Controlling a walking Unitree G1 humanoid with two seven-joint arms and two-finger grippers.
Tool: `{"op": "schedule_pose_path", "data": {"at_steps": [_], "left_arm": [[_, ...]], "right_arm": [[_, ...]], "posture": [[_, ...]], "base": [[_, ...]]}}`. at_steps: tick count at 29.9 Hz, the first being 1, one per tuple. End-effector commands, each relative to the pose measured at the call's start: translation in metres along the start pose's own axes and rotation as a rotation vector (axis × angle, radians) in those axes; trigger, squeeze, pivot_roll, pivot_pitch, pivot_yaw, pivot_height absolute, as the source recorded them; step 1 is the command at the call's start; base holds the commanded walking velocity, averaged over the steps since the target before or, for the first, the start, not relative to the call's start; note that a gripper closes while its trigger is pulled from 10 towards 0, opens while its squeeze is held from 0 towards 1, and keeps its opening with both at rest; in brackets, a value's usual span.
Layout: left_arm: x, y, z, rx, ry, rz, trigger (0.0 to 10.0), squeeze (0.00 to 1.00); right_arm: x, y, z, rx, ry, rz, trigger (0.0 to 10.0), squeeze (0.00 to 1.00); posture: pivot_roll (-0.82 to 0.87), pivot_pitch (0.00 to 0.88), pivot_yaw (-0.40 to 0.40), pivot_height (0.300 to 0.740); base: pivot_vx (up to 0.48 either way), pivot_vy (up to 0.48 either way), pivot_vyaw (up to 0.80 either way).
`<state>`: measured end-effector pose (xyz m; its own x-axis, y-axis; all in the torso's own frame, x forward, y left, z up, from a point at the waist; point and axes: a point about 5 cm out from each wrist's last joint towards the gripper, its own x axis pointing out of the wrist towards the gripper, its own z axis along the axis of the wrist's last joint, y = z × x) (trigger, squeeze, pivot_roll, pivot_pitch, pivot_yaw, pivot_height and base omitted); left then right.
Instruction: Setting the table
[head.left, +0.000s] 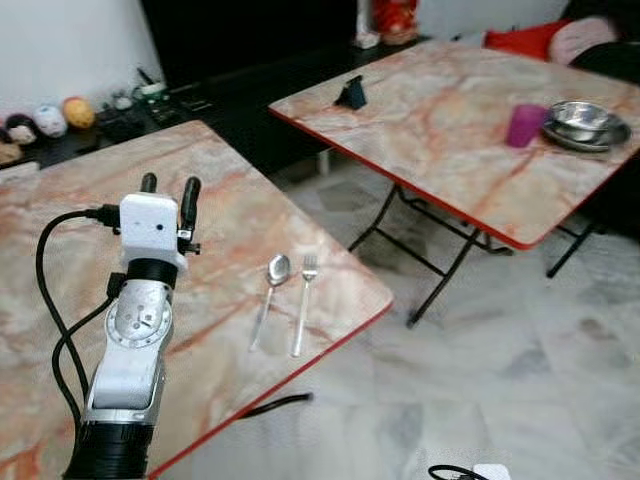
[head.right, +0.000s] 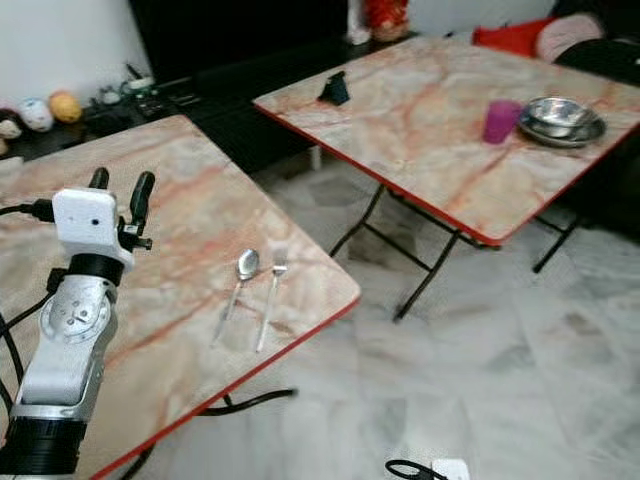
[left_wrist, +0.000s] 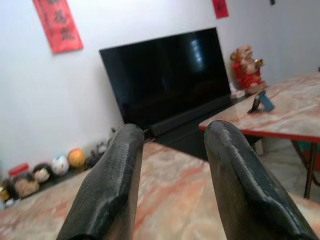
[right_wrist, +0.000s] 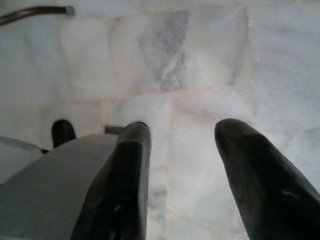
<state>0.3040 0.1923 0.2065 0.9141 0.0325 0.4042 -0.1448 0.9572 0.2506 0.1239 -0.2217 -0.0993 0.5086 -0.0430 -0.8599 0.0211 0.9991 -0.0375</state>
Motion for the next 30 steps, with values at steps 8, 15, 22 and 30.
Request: {"op": "schedule_pose_path", "data": {"at_steps": [8,15,22,30], "left_arm": [[0.000,0.004,-0.001,0.010,0.008,0.000,10.0,0.00],[0.000,0.003,-0.001,0.008,0.008,-0.010,10.0,0.00],[0.000,0.002,-0.003,0.004,0.023,-0.030,10.0,0.00],[-0.015,-0.013,-0.025,-0.030,0.186,-0.186,10.0,0.00]], "right_arm": [[0.001,0.007,-0.001,0.007,0.003,0.013,10.0,0.00],[0.001,0.007,-0.002,0.016,0.007,0.008,10.0,0.00],[0.001,0.007,-0.001,0.011,0.003,0.009,10.0,0.00],[0.001,0.006,-0.001,0.006,0.003,0.004,10.0,0.00]], "posture": [[0.00,0.000,0.038,0.732],[0.00,0.000,0.039,0.732],[0.00,0.000,0.039,0.732],[0.00,0.000,0.041,0.732]], "base": [[0.000,0.000,0.00],[0.000,-0.146,-0.64],[0.000,0.000,-0.54],[0.000,0.000,0.00]]}}
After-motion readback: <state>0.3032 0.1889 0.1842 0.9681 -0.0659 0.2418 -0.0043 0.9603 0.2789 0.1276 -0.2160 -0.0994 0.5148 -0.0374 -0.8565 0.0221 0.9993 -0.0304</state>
